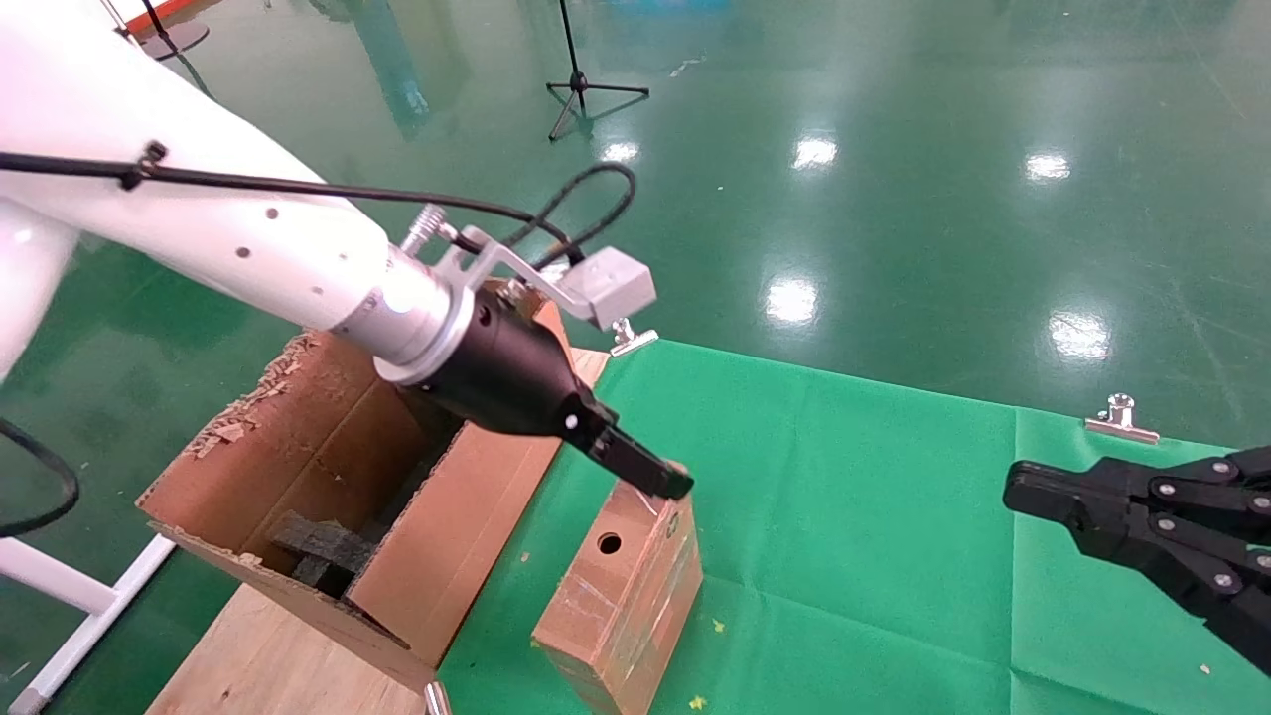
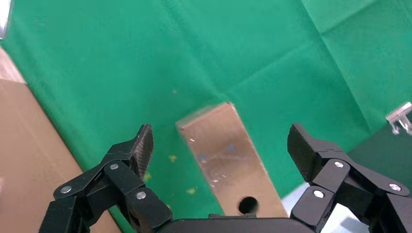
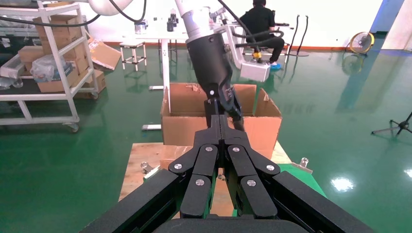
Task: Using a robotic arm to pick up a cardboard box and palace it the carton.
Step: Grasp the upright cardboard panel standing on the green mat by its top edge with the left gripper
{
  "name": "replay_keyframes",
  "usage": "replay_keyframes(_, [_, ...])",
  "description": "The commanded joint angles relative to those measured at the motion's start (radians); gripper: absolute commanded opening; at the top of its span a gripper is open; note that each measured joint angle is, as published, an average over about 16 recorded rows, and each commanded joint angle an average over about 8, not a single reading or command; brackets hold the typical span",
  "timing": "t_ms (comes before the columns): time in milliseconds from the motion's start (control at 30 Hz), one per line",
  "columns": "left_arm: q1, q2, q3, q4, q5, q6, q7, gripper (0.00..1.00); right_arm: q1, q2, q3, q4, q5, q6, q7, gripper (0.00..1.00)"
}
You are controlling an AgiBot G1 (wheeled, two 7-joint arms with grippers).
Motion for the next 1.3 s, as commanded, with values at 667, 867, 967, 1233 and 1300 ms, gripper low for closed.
replay_keyframes(667, [-0.062, 0.047, 0.222, -0.005, -0.019, -0.019, -0.058, 0.94, 0.000, 0.000, 0.000, 0.000, 0.000, 0.000, 0.000, 0.66])
replay_keyframes(867, [-0.068, 0.050, 0.229, -0.005, -0.014, -0.017, -0.057, 0.20, 0.000, 0.000, 0.000, 0.000, 0.000, 0.000, 0.000, 1.00])
replay_keyframes(967, [-0.066, 0.049, 0.225, -0.005, -0.015, -0.017, -0.057, 0.00, 0.000, 0.000, 0.000, 0.000, 0.000, 0.000, 0.000, 1.00])
replay_keyframes(1233, [-0.061, 0.046, 0.217, -0.005, -0.019, -0.018, -0.057, 0.00, 0.000, 0.000, 0.000, 0.000, 0.000, 0.000, 0.000, 1.00])
replay_keyframes(1300, [-0.060, 0.045, 0.216, -0.005, -0.019, -0.018, -0.057, 0.00, 0.000, 0.000, 0.000, 0.000, 0.000, 0.000, 0.000, 1.00])
